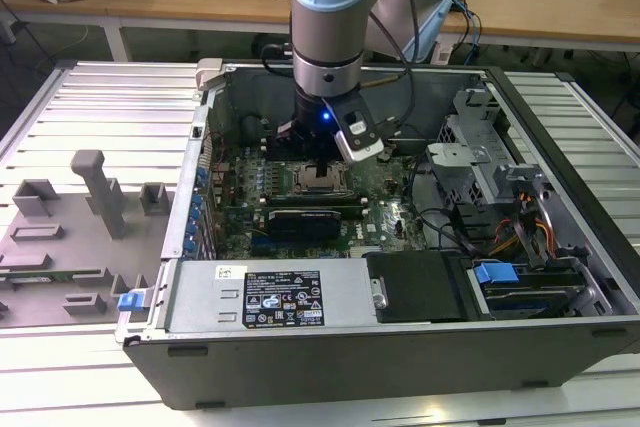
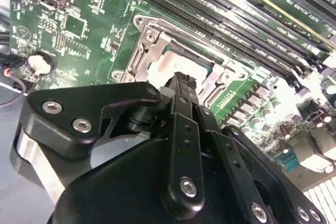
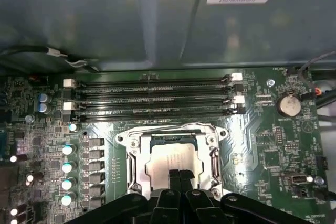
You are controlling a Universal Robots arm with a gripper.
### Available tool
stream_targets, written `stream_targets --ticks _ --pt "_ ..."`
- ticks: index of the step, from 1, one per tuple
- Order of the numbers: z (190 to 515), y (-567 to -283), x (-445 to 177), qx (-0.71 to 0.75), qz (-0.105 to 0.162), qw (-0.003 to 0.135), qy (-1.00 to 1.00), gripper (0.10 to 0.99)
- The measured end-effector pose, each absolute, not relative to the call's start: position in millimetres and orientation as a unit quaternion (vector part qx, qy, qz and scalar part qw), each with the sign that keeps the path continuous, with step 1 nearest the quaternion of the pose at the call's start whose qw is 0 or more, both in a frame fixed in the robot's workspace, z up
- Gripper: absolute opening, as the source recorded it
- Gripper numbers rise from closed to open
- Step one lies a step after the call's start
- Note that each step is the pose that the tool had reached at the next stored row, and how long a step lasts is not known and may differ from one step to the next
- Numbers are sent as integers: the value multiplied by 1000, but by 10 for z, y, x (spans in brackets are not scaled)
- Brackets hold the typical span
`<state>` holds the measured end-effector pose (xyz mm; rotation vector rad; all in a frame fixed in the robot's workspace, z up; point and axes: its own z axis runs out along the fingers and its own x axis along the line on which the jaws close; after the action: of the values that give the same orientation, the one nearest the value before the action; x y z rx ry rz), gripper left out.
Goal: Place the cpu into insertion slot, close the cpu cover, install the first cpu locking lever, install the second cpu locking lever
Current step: 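Install the second cpu locking lever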
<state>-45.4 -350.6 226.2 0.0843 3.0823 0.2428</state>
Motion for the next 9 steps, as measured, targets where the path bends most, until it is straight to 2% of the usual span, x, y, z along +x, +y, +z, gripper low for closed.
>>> stream_targets --ticks 9 --pt "2278 -3505 -455 27 78 24 996 106"
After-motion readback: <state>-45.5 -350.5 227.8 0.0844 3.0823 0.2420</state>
